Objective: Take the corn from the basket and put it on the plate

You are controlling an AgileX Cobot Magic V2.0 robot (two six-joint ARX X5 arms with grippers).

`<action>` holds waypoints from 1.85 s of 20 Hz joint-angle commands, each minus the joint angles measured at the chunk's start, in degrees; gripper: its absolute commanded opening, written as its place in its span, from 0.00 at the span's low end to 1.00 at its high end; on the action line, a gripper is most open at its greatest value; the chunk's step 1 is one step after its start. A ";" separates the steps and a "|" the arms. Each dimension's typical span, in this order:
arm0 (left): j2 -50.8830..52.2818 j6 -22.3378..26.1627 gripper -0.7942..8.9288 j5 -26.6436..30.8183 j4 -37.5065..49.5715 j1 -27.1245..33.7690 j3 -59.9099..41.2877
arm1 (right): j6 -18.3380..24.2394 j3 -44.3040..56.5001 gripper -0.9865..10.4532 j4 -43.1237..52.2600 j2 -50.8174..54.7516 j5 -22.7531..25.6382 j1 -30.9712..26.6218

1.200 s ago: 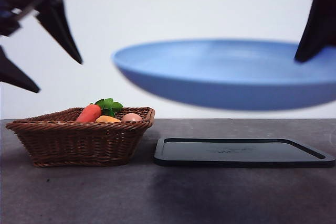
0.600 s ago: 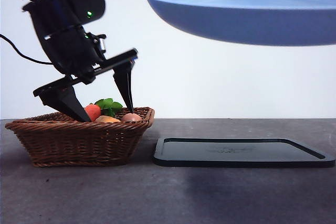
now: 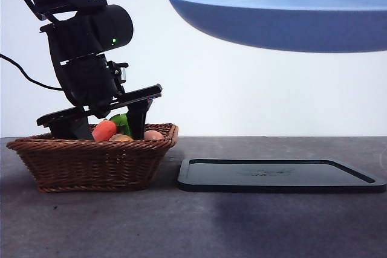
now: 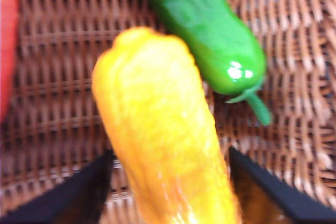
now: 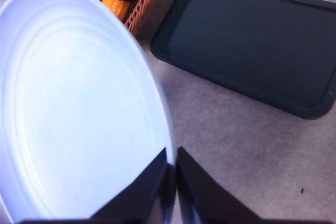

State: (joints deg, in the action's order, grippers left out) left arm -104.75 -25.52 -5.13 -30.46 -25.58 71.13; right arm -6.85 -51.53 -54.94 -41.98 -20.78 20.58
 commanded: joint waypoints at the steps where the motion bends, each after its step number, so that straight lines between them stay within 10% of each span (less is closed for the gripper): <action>1: -1.88 -1.16 0.30 -0.39 -0.74 -0.70 0.83 | 0.26 -1.11 0.09 1.38 -0.22 -0.17 0.22; 16: 24.72 1.97 0.28 -5.18 -1.90 -7.58 1.46 | -1.92 -1.09 0.09 11.19 -19.43 0.79 -0.37; 24: 19.17 9.31 0.28 -4.72 -2.95 -21.03 1.44 | -6.62 -1.09 0.09 20.63 -31.67 -12.52 -4.48; 37: 10.56 13.20 0.44 -2.05 -3.30 -25.88 1.44 | -6.23 -1.09 0.09 20.11 -32.15 -14.27 -5.42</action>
State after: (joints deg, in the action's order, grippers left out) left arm -92.75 -12.95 -7.44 -33.56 -50.78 71.53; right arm -12.53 -51.53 -35.62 -73.65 -33.58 14.94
